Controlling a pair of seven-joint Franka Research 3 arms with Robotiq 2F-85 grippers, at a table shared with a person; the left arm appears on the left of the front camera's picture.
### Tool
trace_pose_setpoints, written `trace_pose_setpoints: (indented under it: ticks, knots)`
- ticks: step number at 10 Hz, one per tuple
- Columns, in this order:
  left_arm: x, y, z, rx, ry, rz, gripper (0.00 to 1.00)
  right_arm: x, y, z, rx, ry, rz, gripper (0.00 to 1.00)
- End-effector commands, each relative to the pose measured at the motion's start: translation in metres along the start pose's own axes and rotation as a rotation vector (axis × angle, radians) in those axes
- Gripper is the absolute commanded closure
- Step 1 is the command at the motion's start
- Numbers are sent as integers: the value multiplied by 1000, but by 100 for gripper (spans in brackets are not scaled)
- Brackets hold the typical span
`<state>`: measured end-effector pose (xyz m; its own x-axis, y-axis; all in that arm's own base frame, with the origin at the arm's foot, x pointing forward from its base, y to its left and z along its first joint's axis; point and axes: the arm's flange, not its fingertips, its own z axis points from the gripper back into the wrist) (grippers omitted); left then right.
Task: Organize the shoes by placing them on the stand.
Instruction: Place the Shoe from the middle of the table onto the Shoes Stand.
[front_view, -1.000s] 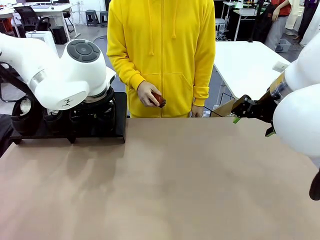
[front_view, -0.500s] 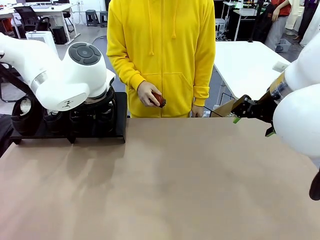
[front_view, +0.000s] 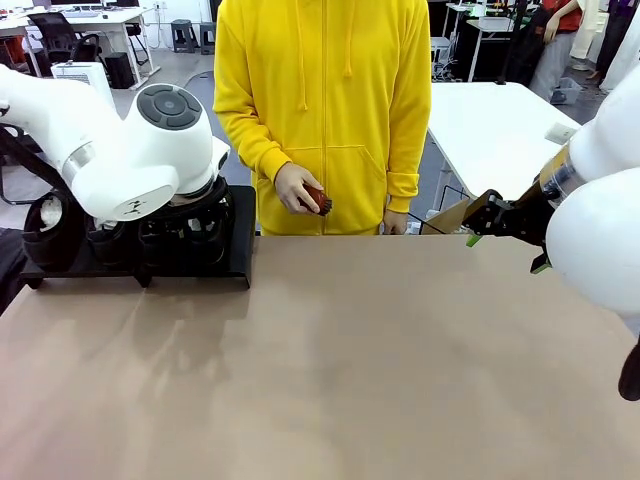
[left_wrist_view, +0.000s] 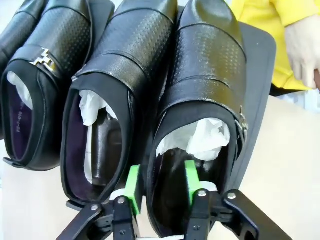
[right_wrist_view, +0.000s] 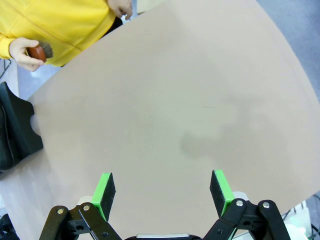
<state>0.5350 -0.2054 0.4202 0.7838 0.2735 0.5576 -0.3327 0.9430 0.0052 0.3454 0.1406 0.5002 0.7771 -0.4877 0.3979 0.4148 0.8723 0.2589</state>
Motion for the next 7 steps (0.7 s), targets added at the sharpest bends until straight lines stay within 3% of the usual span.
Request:
trace_pose_setpoints:
  ticks: [1, 7]
  knots:
    - [-2, -1, 6, -7, -46, 24, 16, 3, -1, 0, 17, -3, 16, 0]
    - [-3, 3, 53, -55, -41, 43, 16, 3, -1, 0, 17, -3, 16, 0]
